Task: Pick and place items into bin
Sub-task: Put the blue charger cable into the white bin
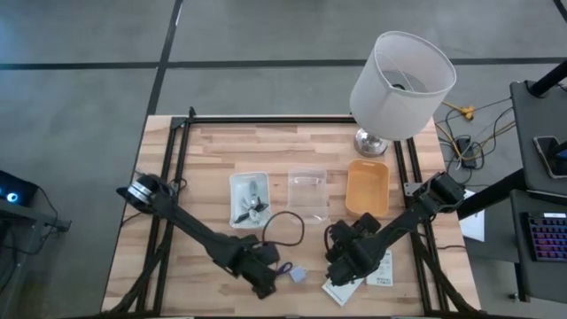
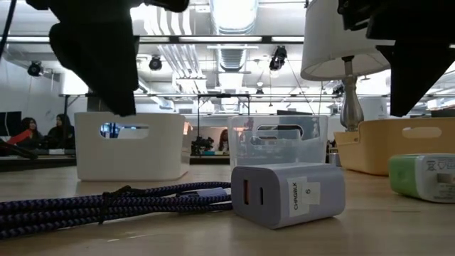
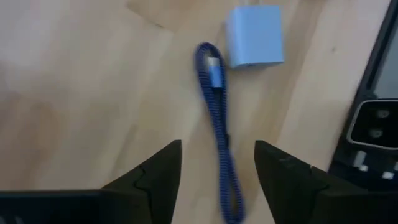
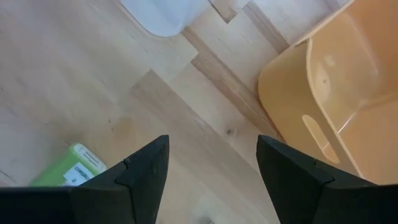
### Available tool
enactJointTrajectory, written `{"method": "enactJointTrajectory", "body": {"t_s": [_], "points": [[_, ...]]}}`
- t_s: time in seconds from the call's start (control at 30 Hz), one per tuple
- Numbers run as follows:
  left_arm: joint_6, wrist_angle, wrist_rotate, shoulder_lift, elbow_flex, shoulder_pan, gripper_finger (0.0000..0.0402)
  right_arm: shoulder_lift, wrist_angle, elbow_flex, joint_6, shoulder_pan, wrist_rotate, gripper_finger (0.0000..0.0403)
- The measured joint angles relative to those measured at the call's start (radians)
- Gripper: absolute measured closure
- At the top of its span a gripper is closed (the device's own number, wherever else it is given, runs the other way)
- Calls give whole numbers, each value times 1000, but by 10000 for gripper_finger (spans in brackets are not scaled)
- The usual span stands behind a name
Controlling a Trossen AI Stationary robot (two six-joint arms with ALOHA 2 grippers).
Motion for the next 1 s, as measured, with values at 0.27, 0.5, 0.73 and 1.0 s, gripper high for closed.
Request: {"method": "enactJointTrajectory", "body": {"t_s": [0.27, 0.5, 0.73, 1.0], "points": [[-70, 4, 107, 100, 49, 0, 199, 0, 0, 0, -12, 10, -32, 174], [-88, 0, 70, 118, 47, -9, 198, 0, 1, -2, 5, 21, -39, 174], [-95, 2, 47, 129, 38, -10, 198, 0, 1, -3, 10, 29, -42, 174], [-95, 24, 32, 179, 57, -30, 199, 0, 1, -4, 11, 30, -44, 174]]}}
